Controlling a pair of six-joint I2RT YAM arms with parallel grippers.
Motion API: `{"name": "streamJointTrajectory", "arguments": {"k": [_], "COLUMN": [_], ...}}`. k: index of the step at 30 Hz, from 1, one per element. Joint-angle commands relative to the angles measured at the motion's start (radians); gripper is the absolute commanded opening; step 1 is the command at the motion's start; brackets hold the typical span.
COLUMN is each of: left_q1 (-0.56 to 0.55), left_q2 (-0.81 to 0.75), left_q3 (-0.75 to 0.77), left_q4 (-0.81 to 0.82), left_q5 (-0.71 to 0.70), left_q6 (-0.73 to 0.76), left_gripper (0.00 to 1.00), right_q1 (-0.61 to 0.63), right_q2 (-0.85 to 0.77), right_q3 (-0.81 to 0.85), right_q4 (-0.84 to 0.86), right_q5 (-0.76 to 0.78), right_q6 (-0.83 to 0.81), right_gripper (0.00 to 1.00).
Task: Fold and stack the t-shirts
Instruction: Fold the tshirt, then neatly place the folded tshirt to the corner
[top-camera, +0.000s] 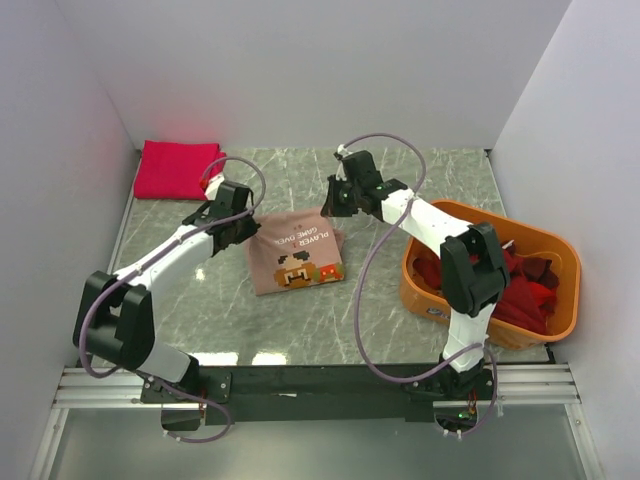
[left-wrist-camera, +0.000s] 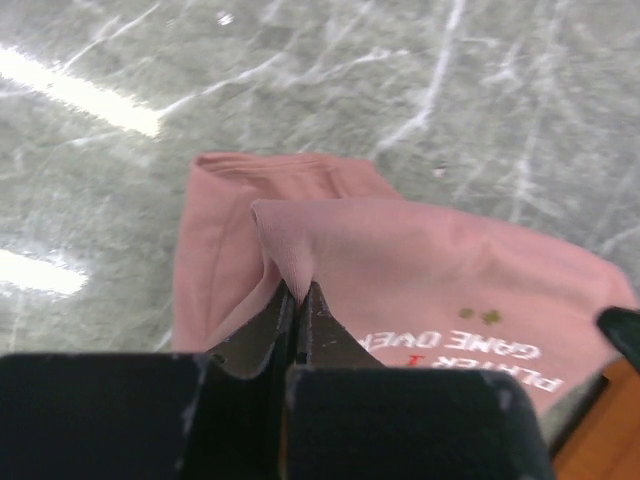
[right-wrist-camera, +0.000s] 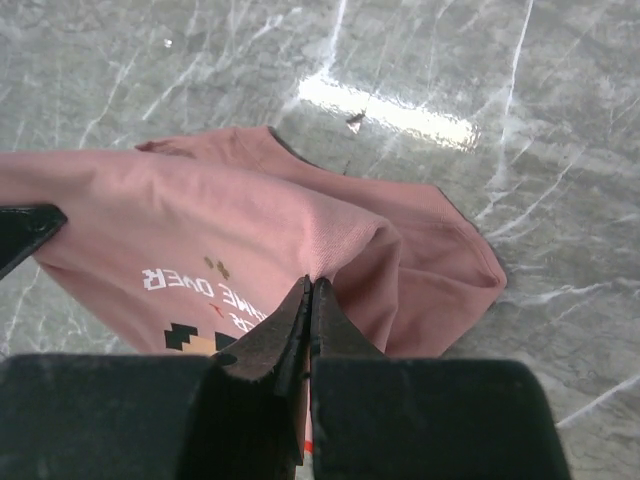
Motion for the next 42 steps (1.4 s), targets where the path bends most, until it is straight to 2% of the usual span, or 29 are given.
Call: {"name": "streamJointTrajectory", "arguments": {"k": [1,5,6,7,8,9,10,11,12,13,14,17,22,23,30,33,37,39,40,42], "left_q1": [0.004,0.009,0.010,0.012,0.013,0.015,0.015,0.015,0.015,0.015,0.015,0.015,0.013,0.013,0.004,0.004,0.002,-0.002,-0.007,-0.017], "left_q2": [0.037,0.141,0.182,0.199,0.216,0.240,0.250,0.251,0.242,0.229,0.213,0.141,0.026,0.014,-0.011,0.015,0.081,0.131,0.150,0.214], "left_q3": [-0.003,0.061,0.093,0.109,0.122,0.153,0.167,0.182,0.182,0.179,0.172,0.115,-0.023,-0.075,-0.195,-0.215,-0.215,-0.200,-0.190,-0.145], "left_q4": [0.001,-0.023,-0.055,-0.068,-0.082,-0.123,-0.138,-0.154,-0.158,-0.154,-0.148,-0.119,-0.059,-0.025,0.029,0.058,0.099,0.110,0.111,0.078], "left_q5": [-0.046,-0.078,-0.093,-0.106,-0.118,-0.126,-0.144,-0.144,-0.144,-0.140,-0.130,-0.088,0.017,0.058,0.071,0.072,0.115,0.120,0.120,0.100], "left_q6": [-0.011,-0.021,-0.027,-0.032,-0.043,-0.046,-0.052,-0.052,-0.051,-0.049,-0.046,-0.032,-0.028,-0.031,-0.054,-0.058,-0.052,-0.044,-0.035,-0.029], "left_gripper": [0.01,0.01,0.01,0.07,0.16,0.27,0.49,0.60,0.69,0.94,0.99,1.00,0.99,0.99,0.99,0.94,0.79,0.75,0.68,0.59], "right_q1": [0.006,0.005,0.006,0.003,0.003,0.005,0.003,0.003,0.005,0.003,0.005,0.006,0.005,0.005,0.006,0.003,0.003,0.005,0.002,-0.001], "right_q2": [0.015,0.082,0.131,0.157,0.186,0.229,0.240,0.243,0.228,0.213,0.193,0.104,-0.108,-0.140,-0.465,-0.559,-0.642,-0.689,-0.703,-0.729], "right_q3": [0.009,0.059,0.100,0.130,0.162,0.221,0.242,0.251,0.251,0.243,0.234,0.182,-0.023,-0.061,-0.394,-0.467,-0.514,-0.551,-0.562,-0.583], "right_q4": [0.019,-0.001,-0.022,-0.044,-0.068,-0.126,-0.145,-0.151,-0.148,-0.142,-0.135,-0.105,-0.014,0.006,0.115,0.105,0.066,0.065,0.066,0.062], "right_q5": [0.030,0.086,0.093,0.107,0.139,0.156,0.170,0.181,0.184,0.181,0.178,0.153,0.098,0.093,0.072,0.110,0.152,0.136,0.124,0.113], "right_q6": [0.013,0.021,0.022,0.019,0.015,0.010,0.005,-0.005,-0.008,-0.011,-0.015,-0.015,0.007,0.018,0.053,0.059,0.061,0.056,0.053,0.045], "right_gripper": [0.00,0.00,0.05,0.10,0.13,0.24,0.31,0.45,0.51,0.54,0.58,0.72,0.79,0.85,0.86,0.86,0.86,0.86,0.86,0.86]}}
